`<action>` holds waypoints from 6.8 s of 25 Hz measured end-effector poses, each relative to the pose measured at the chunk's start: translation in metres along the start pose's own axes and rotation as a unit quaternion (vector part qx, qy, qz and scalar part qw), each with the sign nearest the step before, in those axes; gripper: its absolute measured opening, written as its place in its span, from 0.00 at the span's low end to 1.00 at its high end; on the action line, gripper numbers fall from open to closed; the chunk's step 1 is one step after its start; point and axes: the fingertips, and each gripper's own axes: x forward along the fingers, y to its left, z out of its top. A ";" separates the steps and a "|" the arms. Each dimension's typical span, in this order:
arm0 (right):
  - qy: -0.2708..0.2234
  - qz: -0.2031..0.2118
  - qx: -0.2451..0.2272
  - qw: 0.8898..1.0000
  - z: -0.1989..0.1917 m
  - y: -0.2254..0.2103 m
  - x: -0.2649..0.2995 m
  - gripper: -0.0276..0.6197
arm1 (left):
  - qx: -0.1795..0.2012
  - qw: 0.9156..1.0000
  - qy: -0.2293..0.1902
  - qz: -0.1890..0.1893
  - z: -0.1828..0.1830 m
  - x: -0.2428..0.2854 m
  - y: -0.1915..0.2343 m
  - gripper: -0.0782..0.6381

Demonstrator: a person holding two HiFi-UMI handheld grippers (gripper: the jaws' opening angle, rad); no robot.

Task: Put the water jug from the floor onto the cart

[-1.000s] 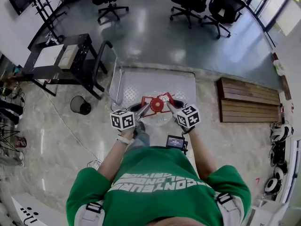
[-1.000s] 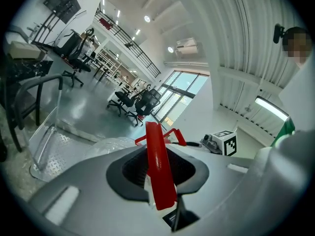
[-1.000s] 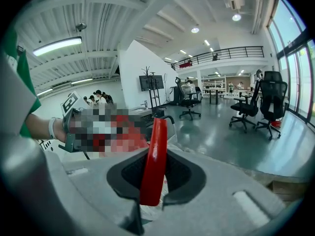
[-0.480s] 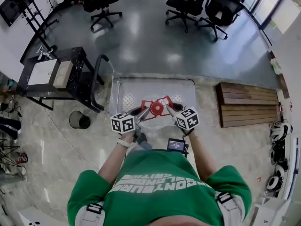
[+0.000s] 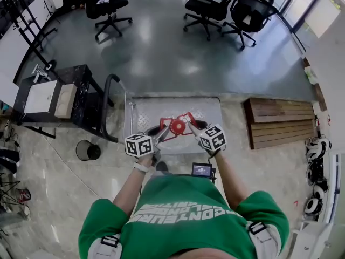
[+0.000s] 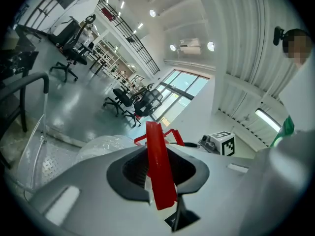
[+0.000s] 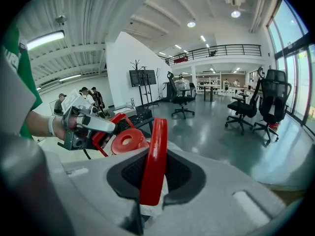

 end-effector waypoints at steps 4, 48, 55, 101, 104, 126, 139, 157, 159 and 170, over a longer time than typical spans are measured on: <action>0.003 -0.009 0.007 1.000 0.002 -0.012 0.005 0.12 | 0.000 1.000 0.005 -0.009 0.008 0.012 0.007 0.24; 0.043 0.038 0.039 0.998 -0.086 -0.134 -0.015 0.12 | -0.028 0.997 0.043 0.058 -0.066 0.148 0.010 0.24; 0.079 0.045 0.059 0.994 -0.122 -0.146 0.032 0.12 | -0.051 0.992 0.075 0.086 -0.092 0.162 0.062 0.24; 0.206 0.035 0.131 0.969 -0.254 -0.209 0.197 0.12 | -0.107 0.968 0.144 0.176 -0.171 0.219 0.248 0.23; 0.209 0.034 0.130 0.969 -0.257 -0.207 0.196 0.12 | -0.104 0.967 0.146 0.179 -0.174 0.216 0.247 0.23; 0.141 -0.033 0.082 0.986 -0.200 -0.226 0.134 0.20 | -0.008 0.969 0.115 0.220 -0.131 0.174 0.223 0.34; -0.057 -0.068 -0.021 0.996 -0.040 -0.197 0.000 0.03 | 0.140 0.975 -0.028 0.169 -0.020 0.113 0.069 0.15; -0.152 -0.036 -0.139 0.978 0.028 -0.126 -0.110 0.03 | 0.284 0.943 -0.139 0.104 0.052 0.087 -0.089 0.13; -0.155 -0.036 -0.137 0.978 0.028 -0.124 -0.113 0.03 | 0.283 0.944 -0.136 0.103 0.049 0.088 -0.092 0.13; -0.161 -0.037 -0.131 0.978 0.017 -0.123 -0.127 0.03 | 0.283 0.946 -0.127 0.097 0.037 0.092 -0.101 0.13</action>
